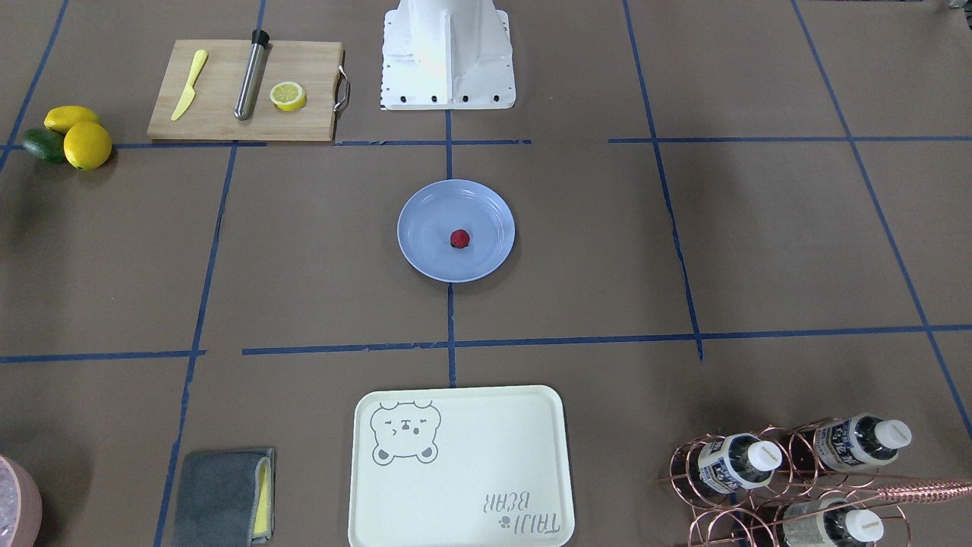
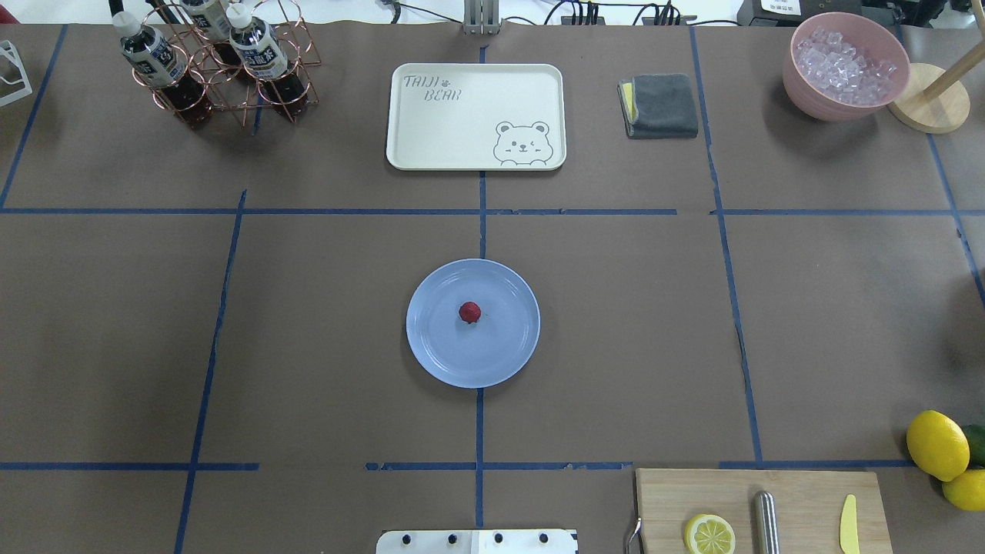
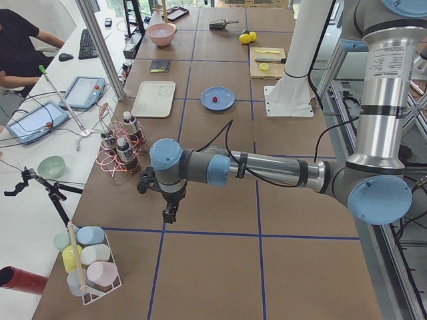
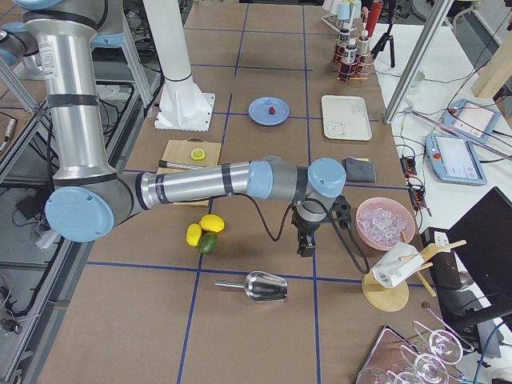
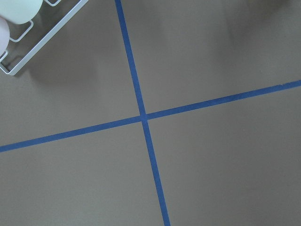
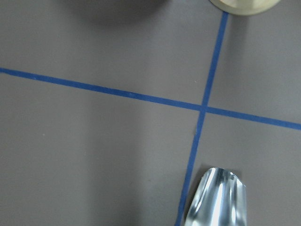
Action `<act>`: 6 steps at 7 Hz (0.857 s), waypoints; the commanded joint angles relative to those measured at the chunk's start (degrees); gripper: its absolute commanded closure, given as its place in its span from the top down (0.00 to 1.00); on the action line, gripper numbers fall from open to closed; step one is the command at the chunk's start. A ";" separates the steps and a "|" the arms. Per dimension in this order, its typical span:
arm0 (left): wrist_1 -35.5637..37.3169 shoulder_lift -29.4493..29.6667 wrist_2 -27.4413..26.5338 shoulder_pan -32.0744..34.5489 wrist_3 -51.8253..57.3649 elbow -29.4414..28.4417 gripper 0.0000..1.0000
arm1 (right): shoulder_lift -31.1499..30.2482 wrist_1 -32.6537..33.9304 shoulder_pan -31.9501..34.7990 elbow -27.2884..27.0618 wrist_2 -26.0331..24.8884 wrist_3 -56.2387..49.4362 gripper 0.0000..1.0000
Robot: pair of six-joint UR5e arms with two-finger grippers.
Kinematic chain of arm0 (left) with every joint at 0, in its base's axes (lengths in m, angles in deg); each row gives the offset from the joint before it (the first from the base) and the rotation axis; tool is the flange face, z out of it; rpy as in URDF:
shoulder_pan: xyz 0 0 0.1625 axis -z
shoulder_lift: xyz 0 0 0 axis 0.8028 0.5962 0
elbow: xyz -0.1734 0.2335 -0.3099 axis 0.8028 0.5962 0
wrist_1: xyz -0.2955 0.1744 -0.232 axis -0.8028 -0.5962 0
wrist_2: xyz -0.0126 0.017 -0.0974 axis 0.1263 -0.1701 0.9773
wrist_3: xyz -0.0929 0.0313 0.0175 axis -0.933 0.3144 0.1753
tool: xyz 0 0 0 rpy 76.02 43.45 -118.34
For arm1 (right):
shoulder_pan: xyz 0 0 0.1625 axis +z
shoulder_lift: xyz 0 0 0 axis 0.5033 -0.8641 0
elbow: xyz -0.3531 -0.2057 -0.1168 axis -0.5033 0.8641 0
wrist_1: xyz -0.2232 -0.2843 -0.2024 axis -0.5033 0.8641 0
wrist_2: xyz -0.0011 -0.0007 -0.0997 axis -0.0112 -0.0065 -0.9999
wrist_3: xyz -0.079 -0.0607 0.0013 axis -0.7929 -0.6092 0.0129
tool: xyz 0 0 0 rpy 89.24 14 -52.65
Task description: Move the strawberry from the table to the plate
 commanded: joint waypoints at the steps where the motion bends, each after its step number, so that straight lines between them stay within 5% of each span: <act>1: -0.10 -1.35 0.03 0.01 0.11 -0.04 1.00 | -3.54 -0.65 5.62 1.19 2.81 -2.55 1.00; 4: -0.18 -2.50 0.03 0.10 0.11 -0.04 1.00 | -3.90 -11.15 5.55 4.43 3.45 -1.59 1.00; 6: -0.18 -3.03 0.03 0.10 0.11 0.13 1.00 | -3.64 -12.34 5.55 3.83 3.36 2.87 1.00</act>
